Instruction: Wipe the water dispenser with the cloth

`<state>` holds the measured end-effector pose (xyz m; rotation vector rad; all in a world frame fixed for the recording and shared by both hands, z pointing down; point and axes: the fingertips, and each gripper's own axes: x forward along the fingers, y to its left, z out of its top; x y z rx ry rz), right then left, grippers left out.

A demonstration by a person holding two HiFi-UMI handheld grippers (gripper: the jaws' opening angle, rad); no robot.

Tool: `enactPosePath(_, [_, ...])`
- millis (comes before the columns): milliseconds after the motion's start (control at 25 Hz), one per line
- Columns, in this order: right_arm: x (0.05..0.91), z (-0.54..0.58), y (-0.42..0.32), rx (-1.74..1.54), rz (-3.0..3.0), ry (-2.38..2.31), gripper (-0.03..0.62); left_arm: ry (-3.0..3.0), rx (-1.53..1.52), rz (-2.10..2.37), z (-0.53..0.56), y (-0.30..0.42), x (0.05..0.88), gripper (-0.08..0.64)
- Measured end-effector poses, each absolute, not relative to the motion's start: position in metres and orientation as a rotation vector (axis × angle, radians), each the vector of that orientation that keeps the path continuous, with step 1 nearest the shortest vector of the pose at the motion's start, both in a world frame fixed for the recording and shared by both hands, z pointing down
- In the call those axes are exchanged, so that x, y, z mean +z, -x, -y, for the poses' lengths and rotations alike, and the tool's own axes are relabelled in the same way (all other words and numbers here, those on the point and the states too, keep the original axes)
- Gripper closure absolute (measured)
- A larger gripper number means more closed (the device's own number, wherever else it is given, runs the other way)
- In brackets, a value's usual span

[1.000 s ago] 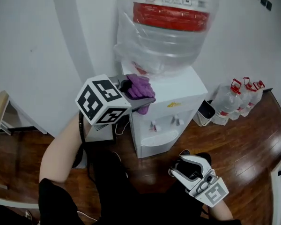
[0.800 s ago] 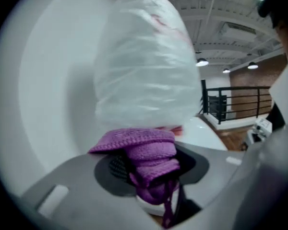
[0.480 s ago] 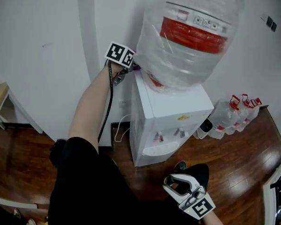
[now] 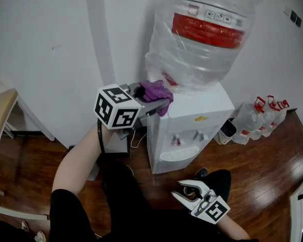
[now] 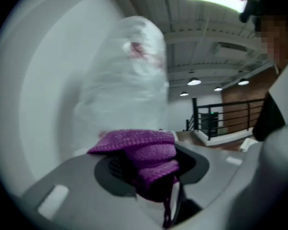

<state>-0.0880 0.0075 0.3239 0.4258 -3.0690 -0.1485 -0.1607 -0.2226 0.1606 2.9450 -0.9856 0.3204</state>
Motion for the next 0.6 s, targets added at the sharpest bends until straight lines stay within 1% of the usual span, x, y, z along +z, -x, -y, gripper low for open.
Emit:
enactPosePath(120, [0.326, -0.012, 0.101, -0.155, 3.098, -0.373, 0.471, -3.125, 0.419, 0.706, 0.145, 0.081, 0.149, 0.347])
enactPosePath(160, [0.324, -0.014, 0.103, -0.168, 3.107, -0.375, 0.471, -3.151, 0.473, 0.654, 0.135, 0.064, 0.151, 0.347])
enactPosePath(240, [0.321, -0.018, 0.103, -0.197, 3.114, -0.410, 0.471, -3.145, 0.550, 0.639, 0.140, 0.052, 0.158, 0.347])
enactPosePath(320, [0.319, -0.019, 0.095, -0.208, 3.101, -0.465, 0.472, -3.084, 0.591, 0.687, 0.163, 0.066, 0.167, 0.347])
enactPosePath(400, [0.321, -0.016, 0.083, -0.195, 3.076, -0.514, 0.474, -3.015, 0.601, 0.728, 0.188, 0.096, 0.178, 0.347])
enactPosePath(480, [0.328, -0.012, 0.071, -0.181, 3.046, -0.540, 0.476, -2.952, 0.551, 0.809, 0.219, 0.135, 0.180, 0.347])
enactPosePath(600, [0.340, -0.003, 0.060, -0.174, 3.011, -0.566, 0.477, -2.830, 0.528, 1.090, 0.298, 0.203, 0.176, 0.347])
